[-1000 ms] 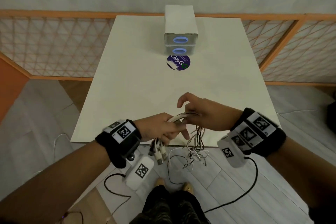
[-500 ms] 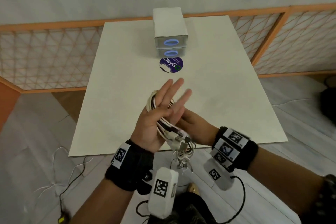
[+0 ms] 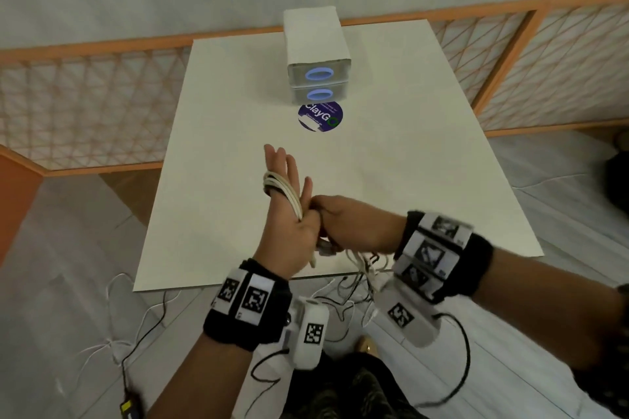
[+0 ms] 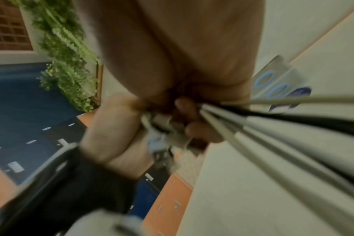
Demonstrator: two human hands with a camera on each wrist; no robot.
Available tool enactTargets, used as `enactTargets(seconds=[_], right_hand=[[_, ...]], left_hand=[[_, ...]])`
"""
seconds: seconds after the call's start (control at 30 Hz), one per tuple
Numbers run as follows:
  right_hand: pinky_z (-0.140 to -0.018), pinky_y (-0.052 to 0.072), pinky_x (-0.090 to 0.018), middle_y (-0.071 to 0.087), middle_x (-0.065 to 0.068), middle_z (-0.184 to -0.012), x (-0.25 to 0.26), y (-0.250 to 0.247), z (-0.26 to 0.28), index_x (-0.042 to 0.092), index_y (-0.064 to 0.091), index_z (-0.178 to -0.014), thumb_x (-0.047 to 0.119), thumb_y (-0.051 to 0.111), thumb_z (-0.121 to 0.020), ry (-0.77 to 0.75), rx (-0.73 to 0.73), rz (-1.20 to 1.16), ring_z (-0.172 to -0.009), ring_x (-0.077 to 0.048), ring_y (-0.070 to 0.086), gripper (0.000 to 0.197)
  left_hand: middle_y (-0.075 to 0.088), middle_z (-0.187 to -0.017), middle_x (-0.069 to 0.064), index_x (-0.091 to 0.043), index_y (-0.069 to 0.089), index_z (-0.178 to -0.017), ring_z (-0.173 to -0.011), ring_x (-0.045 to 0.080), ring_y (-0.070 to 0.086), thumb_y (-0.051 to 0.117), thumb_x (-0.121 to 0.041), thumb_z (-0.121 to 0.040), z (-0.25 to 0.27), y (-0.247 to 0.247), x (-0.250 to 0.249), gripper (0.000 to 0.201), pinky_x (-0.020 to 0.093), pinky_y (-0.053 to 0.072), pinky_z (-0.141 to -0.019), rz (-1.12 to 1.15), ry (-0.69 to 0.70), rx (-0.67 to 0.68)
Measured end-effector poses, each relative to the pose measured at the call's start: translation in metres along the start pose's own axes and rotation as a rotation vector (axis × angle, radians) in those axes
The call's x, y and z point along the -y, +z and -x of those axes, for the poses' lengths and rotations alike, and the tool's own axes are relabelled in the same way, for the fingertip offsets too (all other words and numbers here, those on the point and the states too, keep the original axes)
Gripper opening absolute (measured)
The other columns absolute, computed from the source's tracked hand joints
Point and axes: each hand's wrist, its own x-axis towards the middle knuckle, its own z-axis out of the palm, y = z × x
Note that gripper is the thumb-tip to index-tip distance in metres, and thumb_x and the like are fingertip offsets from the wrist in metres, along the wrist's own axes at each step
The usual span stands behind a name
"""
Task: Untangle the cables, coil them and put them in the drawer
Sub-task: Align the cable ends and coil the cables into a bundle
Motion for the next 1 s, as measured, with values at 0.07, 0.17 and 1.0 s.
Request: enactTargets(seconds=[0.07,0.17,1.0], right_hand=[[-0.071,0.046,-0.037,0.059,-0.013,-0.09,0.003,0.016,0.004,-0.001,0.047,-0.115,0.011,0.036,-0.095,-0.042,-0.054,0.047,-0.076,-0.025,0.054,0.026],[-0.062,0.043,-0.034,0.062,-0.012,-0.083,0.001,0.018,0.006,0.003,0.046,-0.111,0.012,0.035,-0.095,-0.069,-0.084,0.031,-0.067,-0.023,0.055,0.022],[-0.063,0.044,-0.03,0.063,-0.003,-0.078,-0.005,-0.026,0.015,0.023,0.042,-0.117,0.012,0.044,-0.091,-0.292,0.2,0.44,-0.068,-0.023,0.055,0.027]], left_hand=[[0.006,-0.15,-0.022,-0.023,-0.005,-0.149,-0.145,0.006,0.01,0.027,0.011,-0.061,-0.005,-0.002,-0.003,0.1,0.009,0.031,-0.104,0.031,0.001,-0.067],[0.006,-0.155,-0.021,-0.034,0.004,-0.148,-0.143,0.001,0.013,0.031,0.015,-0.059,-0.003,0.001,-0.006,0.105,0.013,0.026,-0.111,0.045,0.003,-0.096],[0.071,-0.079,0.014,-0.033,0.056,-0.112,-0.049,0.016,0.059,0.06,0.0,-0.085,0.019,-0.025,0.006,0.043,0.024,0.05,-0.051,-0.372,-0.587,0.804]])
